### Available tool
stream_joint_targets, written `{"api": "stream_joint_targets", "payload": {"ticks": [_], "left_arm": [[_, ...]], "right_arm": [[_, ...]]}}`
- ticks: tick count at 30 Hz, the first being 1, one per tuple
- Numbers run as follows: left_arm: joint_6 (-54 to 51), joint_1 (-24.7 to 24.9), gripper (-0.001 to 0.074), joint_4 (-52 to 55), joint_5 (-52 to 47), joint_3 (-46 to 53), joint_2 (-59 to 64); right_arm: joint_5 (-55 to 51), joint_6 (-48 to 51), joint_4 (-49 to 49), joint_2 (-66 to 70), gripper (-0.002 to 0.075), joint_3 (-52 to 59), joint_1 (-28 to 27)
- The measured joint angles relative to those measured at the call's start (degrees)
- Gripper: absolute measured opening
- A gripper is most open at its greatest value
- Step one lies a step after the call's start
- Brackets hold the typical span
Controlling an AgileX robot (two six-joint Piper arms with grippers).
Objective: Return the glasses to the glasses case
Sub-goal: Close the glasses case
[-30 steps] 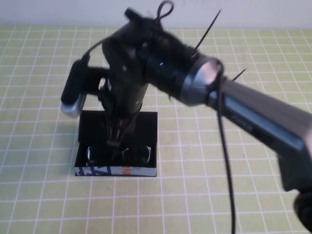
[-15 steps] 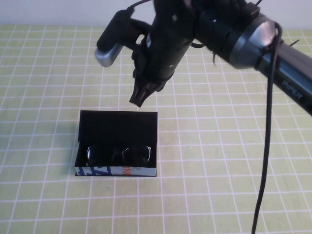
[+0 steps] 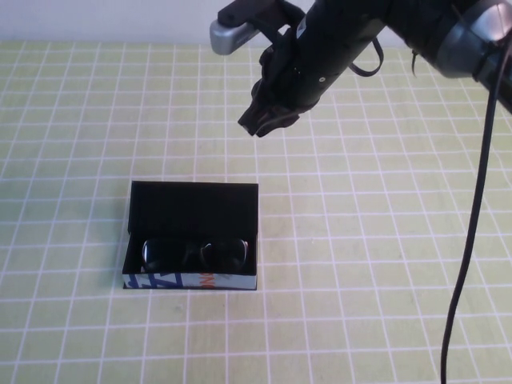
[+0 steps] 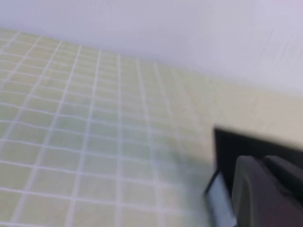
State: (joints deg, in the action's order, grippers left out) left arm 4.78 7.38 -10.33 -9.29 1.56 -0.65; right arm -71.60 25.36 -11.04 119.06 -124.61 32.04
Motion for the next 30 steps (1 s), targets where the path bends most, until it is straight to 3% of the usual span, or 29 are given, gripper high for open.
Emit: {"api": "stream_joint_targets", "payload": {"ticks": [6, 9, 14, 21, 30], "left_arm": [[6.21, 0.00, -0.0002, -6.43, 4.73, 0.00, 0.00], [6.80, 0.00, -0.0002, -8.73, 0.15, -1.86, 1.60], [4.84, 0.00, -0.0002, -11.35, -11.60, -10.45, 15.40], [-20.39, 0.00, -0.0002, -23.98, -28.10, -22.95, 43.09], [-56.59, 0.00, -0.0002, -52.55, -30.07, -28.86, 71.03]], "right_arm": [[0.00, -2.54, -2.07, 0.00, -0.0011, 0.00, -1.80], [0.00, -3.62, -2.44, 0.21, -0.0011, 0.00, -1.95], [0.00, -5.67, -2.69, 1.70, -0.0011, 0.00, -1.95], [0.00, -5.96, -3.81, 4.03, -0.0011, 0.00, -1.95], [0.00, -6.09, -4.43, 5.53, -0.0011, 0.00, -1.95]]}}
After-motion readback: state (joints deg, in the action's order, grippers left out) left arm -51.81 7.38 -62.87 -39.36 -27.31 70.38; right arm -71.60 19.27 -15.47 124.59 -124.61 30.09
